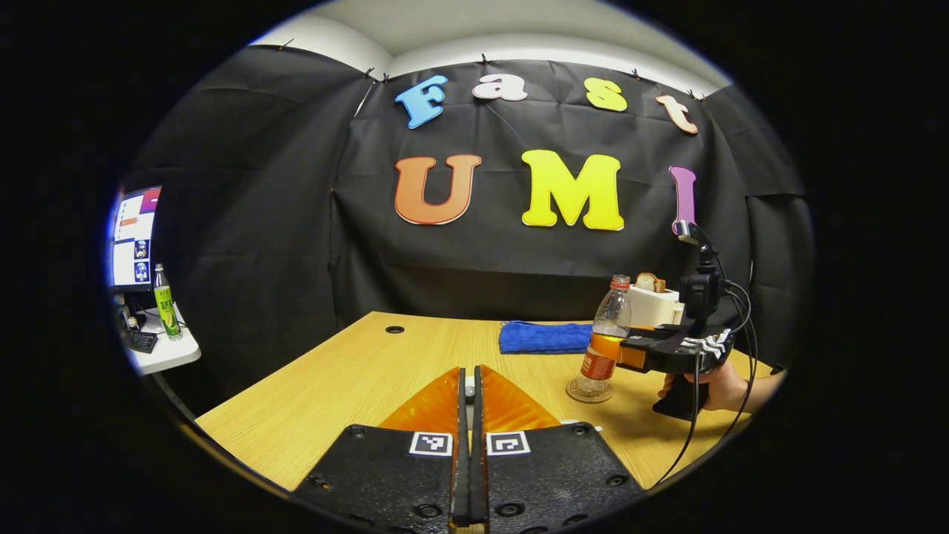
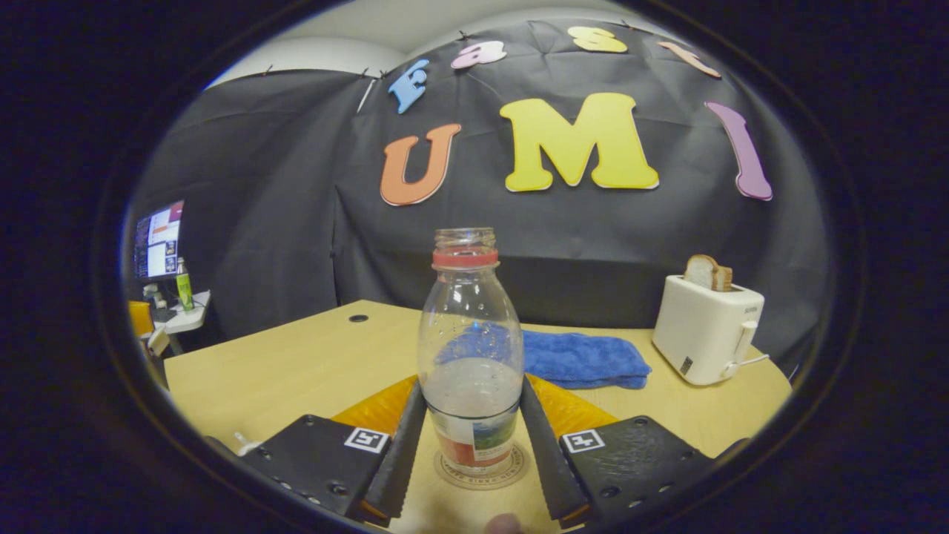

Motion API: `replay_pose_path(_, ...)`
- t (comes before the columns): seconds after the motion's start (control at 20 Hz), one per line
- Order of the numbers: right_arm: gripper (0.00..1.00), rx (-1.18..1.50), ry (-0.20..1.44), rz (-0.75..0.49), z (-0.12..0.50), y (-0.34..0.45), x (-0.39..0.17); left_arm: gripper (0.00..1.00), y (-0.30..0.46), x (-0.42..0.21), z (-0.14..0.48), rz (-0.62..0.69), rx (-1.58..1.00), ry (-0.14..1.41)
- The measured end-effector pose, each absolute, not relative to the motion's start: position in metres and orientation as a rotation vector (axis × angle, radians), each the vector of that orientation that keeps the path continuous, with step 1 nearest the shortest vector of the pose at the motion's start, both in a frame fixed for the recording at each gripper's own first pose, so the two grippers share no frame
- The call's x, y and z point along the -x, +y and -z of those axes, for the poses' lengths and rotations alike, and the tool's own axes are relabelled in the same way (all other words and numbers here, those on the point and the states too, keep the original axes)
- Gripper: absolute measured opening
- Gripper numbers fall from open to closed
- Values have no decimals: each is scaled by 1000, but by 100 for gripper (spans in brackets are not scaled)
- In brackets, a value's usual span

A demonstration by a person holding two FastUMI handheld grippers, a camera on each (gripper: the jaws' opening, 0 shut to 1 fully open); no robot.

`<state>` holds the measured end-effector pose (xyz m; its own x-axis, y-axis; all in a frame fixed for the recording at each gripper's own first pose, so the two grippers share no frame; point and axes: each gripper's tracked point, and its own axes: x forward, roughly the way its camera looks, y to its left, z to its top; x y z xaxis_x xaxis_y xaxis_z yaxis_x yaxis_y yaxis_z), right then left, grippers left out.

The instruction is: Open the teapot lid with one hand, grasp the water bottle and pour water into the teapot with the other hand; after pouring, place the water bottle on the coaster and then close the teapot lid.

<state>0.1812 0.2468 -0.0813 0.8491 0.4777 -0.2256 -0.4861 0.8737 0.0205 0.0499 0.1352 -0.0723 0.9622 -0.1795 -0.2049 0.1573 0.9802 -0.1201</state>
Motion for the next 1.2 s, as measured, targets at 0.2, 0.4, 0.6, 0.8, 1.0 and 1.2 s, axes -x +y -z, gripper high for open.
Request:
replay_pose_path(0.2,70,38,247,-500,90,244,-185,3,135,-48,72,171,100,214)
replay_pose_path(0.4,74,46,248,-493,93,242,-185,3,134,-49,71,173,98,213)
replay_pose_path(0.6,99,43,260,-492,95,241,-183,3,133,-48,71,176,95,214)
replay_pose_path(0.8,99,16,239,-500,82,233,-170,3,129,-49,71,179,94,211)
replay_pose_path(1.0,98,-12,218,-491,70,198,-138,3,108,-49,70,203,101,198)
replay_pose_path(1.2,98,-11,165,-448,60,153,-110,3,63,-47,82,267,94,198)
